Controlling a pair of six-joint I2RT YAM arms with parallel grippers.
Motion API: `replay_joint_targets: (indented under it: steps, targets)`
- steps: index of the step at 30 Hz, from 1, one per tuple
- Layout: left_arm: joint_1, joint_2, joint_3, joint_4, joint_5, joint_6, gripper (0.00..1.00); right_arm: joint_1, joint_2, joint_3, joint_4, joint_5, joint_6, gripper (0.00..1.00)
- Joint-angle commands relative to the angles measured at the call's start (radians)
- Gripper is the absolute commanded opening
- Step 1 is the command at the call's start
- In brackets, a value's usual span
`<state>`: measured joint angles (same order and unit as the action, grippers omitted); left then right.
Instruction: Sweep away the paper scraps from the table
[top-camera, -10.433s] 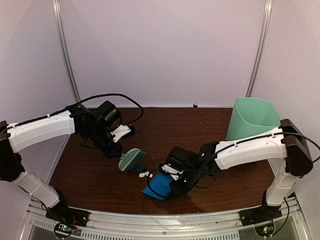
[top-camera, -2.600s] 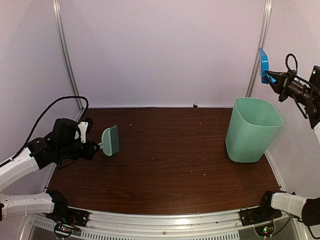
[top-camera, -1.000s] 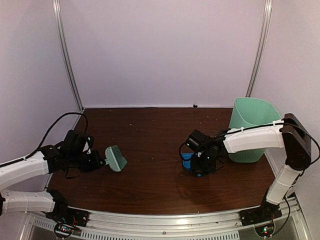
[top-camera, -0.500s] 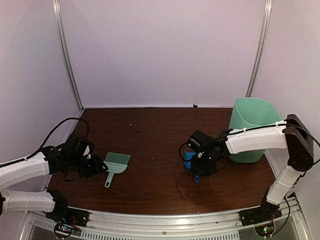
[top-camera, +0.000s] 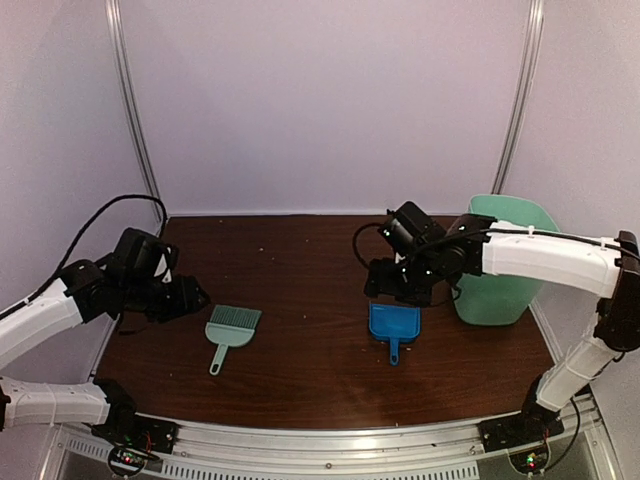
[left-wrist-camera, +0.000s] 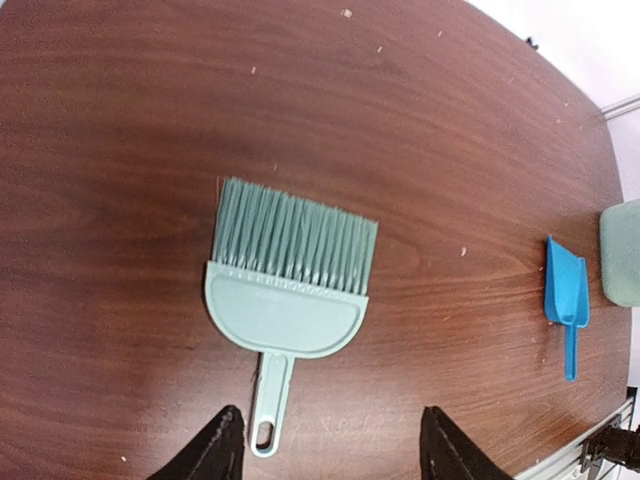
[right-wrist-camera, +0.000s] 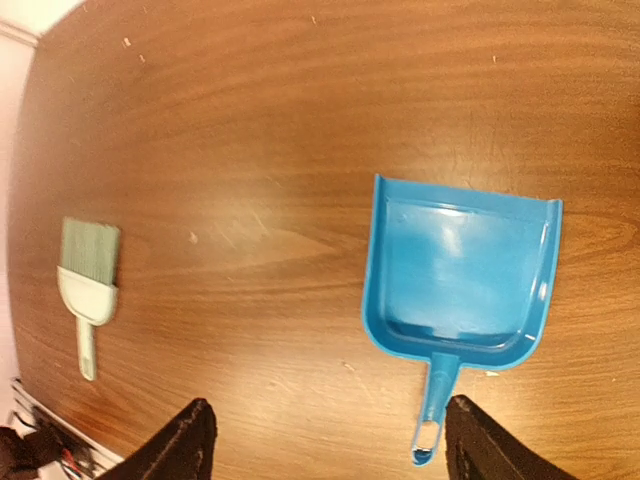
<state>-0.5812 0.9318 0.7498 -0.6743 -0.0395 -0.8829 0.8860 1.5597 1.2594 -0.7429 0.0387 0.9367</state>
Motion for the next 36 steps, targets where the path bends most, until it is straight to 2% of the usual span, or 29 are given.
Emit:
replay_joint_targets:
  steps: [1, 4, 11, 17, 25, 32, 36]
  targets:
    - [0.007, -0.013, 0.135, -0.051, -0.1, 0.097, 0.84, 0.006, -0.056, 0.114, -0.057, 0.091, -0.061, 0.87]
    - [0.007, -0.009, 0.225, -0.08, -0.149, 0.16, 0.87, 0.006, -0.083, 0.187, -0.08, 0.121, -0.092, 0.99]
    - [0.007, 0.006, 0.428, -0.113, -0.262, 0.316, 0.94, 0.006, -0.139, 0.345, -0.095, 0.193, -0.182, 1.0]
    - [0.007, 0.013, 0.523, -0.09, -0.318, 0.447, 0.95, 0.006, -0.221, 0.359, -0.021, 0.249, -0.244, 1.0]
    - [0.007, -0.018, 0.488, -0.023, -0.335, 0.533, 0.96, 0.006, -0.426, 0.113, 0.207, 0.291, -0.23, 1.0]
    - [0.007, -0.104, 0.341, 0.077, -0.332, 0.567, 0.98, 0.007, -0.601, -0.207, 0.415, 0.301, -0.195, 1.0]
    - [0.007, -0.134, 0.263, 0.108, -0.365, 0.563, 0.98, 0.006, -0.648, -0.313, 0.48, 0.301, -0.178, 1.0]
